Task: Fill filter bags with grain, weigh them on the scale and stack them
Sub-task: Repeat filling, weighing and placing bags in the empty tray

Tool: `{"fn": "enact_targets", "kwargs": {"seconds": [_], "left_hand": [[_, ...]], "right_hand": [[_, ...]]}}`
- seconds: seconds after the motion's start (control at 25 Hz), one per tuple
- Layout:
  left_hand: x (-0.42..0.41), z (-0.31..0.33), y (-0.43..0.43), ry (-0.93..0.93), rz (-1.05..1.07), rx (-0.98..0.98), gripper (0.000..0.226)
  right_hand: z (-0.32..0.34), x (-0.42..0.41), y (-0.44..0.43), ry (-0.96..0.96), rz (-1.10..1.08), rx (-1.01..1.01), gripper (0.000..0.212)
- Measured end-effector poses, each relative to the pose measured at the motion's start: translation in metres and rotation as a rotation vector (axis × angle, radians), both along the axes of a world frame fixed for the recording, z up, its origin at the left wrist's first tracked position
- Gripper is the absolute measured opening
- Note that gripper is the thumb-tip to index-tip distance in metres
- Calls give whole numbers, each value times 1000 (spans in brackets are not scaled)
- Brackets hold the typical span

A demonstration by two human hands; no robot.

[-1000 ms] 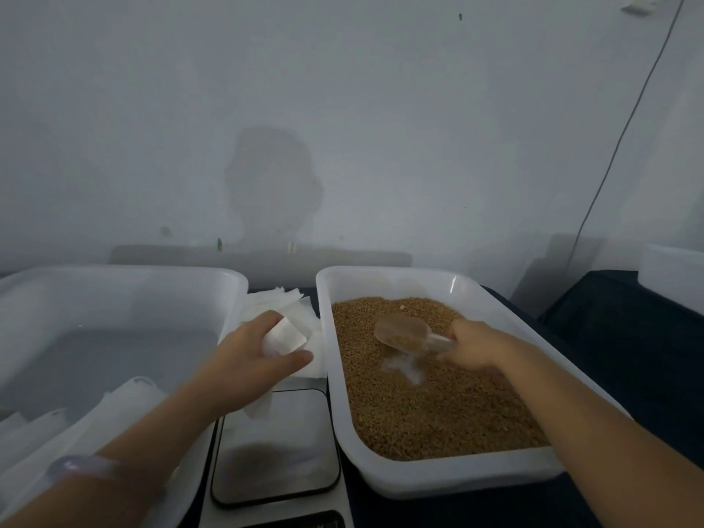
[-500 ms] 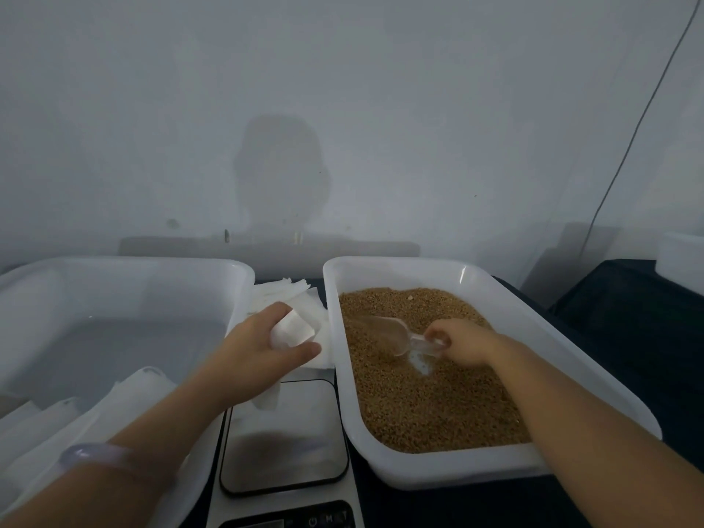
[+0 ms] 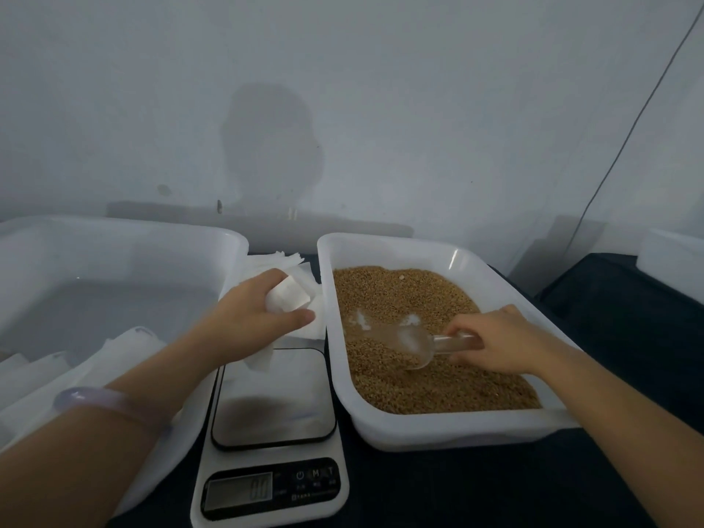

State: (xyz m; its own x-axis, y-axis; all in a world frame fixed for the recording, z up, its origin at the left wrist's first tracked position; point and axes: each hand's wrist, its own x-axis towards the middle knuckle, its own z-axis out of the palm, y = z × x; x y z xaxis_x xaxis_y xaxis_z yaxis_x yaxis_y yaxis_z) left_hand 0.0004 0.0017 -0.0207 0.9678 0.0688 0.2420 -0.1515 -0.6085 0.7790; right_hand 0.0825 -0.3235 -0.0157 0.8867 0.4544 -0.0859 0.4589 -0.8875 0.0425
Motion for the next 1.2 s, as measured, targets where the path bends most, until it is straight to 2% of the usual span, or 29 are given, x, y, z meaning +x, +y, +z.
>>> {"fn": "enact_targets", "kwargs": {"seconds": [0.28,0.44,0.6,0.72,0.92,1.2], "left_hand": [[0,0,-1,-4,-2,-7,23],[0,0,-1,7,-6,7,19],[0,0,-1,15,-4,-5,18],[-1,0,0,17,-7,0,19],[-2,2,-1,15,-2,11,18],[-4,2,-1,15,-4,9,18]], "right_hand": [[5,-16,-25,-74,127,51,18],[5,-25,-27,-84,161,71,30],[5,-32,-21,-48,146,13,33],[4,-37,-15,-129,167,-48,36],[12,-40,-27,-248,137,-9,36],[9,-37,-45,-122,-18,98,27]]}}
